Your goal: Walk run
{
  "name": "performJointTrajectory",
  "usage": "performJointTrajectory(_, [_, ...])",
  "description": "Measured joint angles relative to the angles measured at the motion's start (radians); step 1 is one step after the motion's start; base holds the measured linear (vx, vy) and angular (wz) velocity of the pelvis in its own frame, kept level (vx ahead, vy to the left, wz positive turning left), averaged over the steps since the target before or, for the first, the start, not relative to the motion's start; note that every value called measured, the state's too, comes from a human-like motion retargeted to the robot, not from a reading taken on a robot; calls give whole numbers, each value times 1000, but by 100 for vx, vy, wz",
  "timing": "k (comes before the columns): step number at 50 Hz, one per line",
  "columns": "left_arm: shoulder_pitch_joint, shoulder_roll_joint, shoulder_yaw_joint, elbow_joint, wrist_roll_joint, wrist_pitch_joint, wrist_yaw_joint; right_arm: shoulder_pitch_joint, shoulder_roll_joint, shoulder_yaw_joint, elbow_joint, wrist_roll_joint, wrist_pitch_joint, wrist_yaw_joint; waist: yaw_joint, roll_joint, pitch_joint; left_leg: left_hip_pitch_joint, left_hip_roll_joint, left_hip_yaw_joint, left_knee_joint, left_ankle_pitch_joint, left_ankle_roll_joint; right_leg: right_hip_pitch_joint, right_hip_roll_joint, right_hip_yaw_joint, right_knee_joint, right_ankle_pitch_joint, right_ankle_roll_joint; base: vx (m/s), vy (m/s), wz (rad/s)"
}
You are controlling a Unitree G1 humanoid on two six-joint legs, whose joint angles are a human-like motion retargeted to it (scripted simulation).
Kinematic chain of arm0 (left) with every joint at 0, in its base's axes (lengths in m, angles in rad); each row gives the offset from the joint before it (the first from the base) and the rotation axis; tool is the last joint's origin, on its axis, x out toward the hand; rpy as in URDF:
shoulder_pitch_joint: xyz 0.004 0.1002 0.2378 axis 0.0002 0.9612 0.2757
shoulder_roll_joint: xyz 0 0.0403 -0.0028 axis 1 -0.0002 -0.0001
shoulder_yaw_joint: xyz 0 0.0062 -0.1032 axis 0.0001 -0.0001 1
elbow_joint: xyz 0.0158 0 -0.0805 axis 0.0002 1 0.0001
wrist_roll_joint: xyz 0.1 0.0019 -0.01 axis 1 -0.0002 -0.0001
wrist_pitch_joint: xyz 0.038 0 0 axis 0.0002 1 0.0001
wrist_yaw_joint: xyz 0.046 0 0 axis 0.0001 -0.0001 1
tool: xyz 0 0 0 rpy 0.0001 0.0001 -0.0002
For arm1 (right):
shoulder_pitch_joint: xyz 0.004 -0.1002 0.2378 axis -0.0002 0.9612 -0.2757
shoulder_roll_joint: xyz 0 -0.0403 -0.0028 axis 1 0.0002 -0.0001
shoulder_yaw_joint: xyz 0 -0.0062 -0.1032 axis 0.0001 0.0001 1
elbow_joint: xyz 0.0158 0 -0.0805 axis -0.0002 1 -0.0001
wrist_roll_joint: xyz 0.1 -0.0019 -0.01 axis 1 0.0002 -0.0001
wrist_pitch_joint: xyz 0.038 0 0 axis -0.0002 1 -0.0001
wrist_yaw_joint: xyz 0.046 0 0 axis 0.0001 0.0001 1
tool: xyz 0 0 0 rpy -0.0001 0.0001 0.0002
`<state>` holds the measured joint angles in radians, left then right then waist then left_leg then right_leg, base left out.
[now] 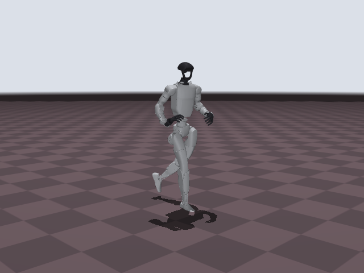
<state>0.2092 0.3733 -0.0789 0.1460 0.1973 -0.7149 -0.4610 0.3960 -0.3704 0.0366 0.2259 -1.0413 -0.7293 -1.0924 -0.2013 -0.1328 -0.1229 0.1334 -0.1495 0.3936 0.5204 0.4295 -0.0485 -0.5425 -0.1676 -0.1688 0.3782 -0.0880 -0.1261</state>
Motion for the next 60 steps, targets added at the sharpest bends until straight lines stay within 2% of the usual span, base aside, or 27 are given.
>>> performJointTrajectory(2, [61,-21,86,49,45,-51,12,-51,-6,41,-9,-60,9,-57,45,-14,-17,-69,13,111,180,-154,35,10,-8,31,201,-193,23,201,-2,-50])
performJointTrajectory(4, [145,-14,105,105,123,-114,62,-86,35,24,33,-64,-14,-67,112,-11,-10,-211,84,67,415,-303,83,100,-57,32,262,-276,102,248,7,17])
performJointTrajectory(8, [226,-91,142,293,154,-148,115,-245,121,88,71,-14,-28,-110,273,19,-23,-551,183,52,465,-516,124,297,35,20,97,-295,149,141,4,-61])
performJointTrajectory(10, [267,-122,201,326,120,-170,143,-297,148,145,78,5,2,-117,341,43,-21,-658,232,52,290,-561,110,437,88,5,-47,-189,178,174,13,-113])
performJointTrajectory(16, [299,-96,242,293,107,-199,202,-305,153,179,113,18,46,58,475,64,-3,-687,230,-8,-290,-549,33,706,143,0,-153,371,360,169,14,-43])
performJointTrajectory(18, [246,-79,224,270,101,-189,199,-291,148,174,112,12,51,175,485,98,1,-677,247,-52,-283,-428,94,713,173,-27,-29,526,387,167,-9,-1])
performJointTrajectory(19, [211,-65,209,256,99,-183,192,-277,145,161,106,19,46,233,462,111,-4,-688,246,-80,-195,-466,162,677,202,-30,68,537,388,196,-10,77])
performJointTrajectory(20, [173,-50,192,241,97,-177,183,-260,140,144,100,27,37,290,422,120,-13,-707,239,-104,-76,-568,238,627,234,-31,178,520,388,204,0,85])
performJointTrajectory(22, [95,-45,121,262,99,-172,173,-162,142,110,116,22,16,329,426,110,-7,-684,278,-102,105,-701,183,491,216,72,470,320,388,192,5,36])
performJointTrajectory(24, [-11,-49,115,267,80,-173,125,-127,135,126,126,45,-9,315,321,131,2,-585,247,-125,107,-798,167,302,172,43,653,152,373,181,-5,76])
performJointTrajectory(26, [-105,-41,42,238,39,-157,104,-93,102,107,128,76,-76,295,246,103,-11,-515,178,-112,65,-833,164,121,43,-20,715,2,294,156,-2,60])
performJointTrajectory(28, [-170,-9,-20,188,8,-153,97,-48,86,82,128,96,-91,243,180,92,-31,-414,122,-108,-34,-805,147,-2,-18,-86,619,-80,205,140,-11,44])
performJointTrajectory(30, [-209,23,-60,131,-16,-141,81,-6,75,40,120,105,-87,163,108,101,-45,-290,68,-142,-163,-684,103,-81,12,-123,416,-118,161,167,-13,85])
performJointTrajectory(33, [-188,27,-87,52,-78,-90,61,33,61,-7,116,53,-67,-18,20,105,-48,-118,56,-113,-272,-369,23,-99,40,-130,80,-106,129,167,-18,76])
performJointTrajectory(36, [-127,8,-56,10,-136,-46,46,-6,40,41,118,-40,-30,-153,-9,64,-21,-7,48,23,-201,-85,14,-36,22,-93,-68,-16,109,146,-19,-22])
performJointTrajectory(38, [-79,-4,2,5,-139,-41,32,-83,39,100,124,-81,-35,-172,-10,26,3,-19,44,85,-14,-7,22,5,40,22,-18,-27,30,147,-7,-63])
performJointTrajectory(40, [-14,-20,70,49,-102,-64,26,-155,49,157,136,-85,-51,-175,28,0,-9,-76,39,162,186,-121,73,-20,15,73,194,-162,53,211,-8,-56])
performJointTrajectory(42, [80,-44,78,126,-48,-98,11,-169,73,130,144,-81,-72,-203,95,-25,-2,-182,104,129,417,-261,108,80,-52,78,258,-259,113,213,7,13])
performJointTrajectory(45, [148,-128,116,293,-35,-107,19,-267,119,124,143,-84,-64,-250,240,-17,-4,-468,148,61,545,-442,83,198,11,107,192,-312,160,174,7,-40])
performJointTrajectory(48, [205,-216,183,391,-107,-98,2,-306,120,167,126,-65,-19,-233,318,3,-15,-622,225,82,361,-532,114,376,68,65,8,-208,205,127,4,-24])
performJointTrajectory(50, [237,-193,223,394,-105,-126,6,-315,116,175,124,-31,9,-182,392,25,-21,-676,251,87,132,-540,115,500,104,29,-107,-65,249,167,4,-58])
performJointTrajectory(53, [265,-125,219,358,-75,-146,18,-303,117,147,128,-10,15,-43,456,45,-5,-676,211,-7,-203,-490,85,641,153,50,-174,202,332,131,-3,-13])
performJointTrajectory(55, [251,-125,205,350,-81,-137,21,-310,118,142,138,6,16,69,441,51,6,-653,208,-96,-307,-475,101,700,172,37,-115,363,388,178,-19,26])
performJointTrajectory(56, [232,-131,198,345,-87,-131,19,-322,111,143,135,16,12,119,441,72,14,-656,231,-129,-284,-369,141,694,213,42,-49,425,388,166,-37,1])
performJointTrajectory(57, [209,-134,187,340,-96,-124,14,-331,103,141,132,25,5,169,432,90,18,-665,249,-158,-223,-347,175,671,253,45,37,462,388,148,-42,12])
performJointTrajectory(58, [179,-127,170,333,-108,-116,3,-333,92,133,129,33,-6,219,404,106,12,-687,258,-180,-87,-490,194,618,289,44,162,447,388,177,-23,27])
performJointTrajectory(60, [132,-109,105,346,-133,-97,-20,-258,83,120,154,32,-10,277,388,121,-11,-680,299,-174,110,-658,163,497,302,122,460,316,388,217,6,-3])
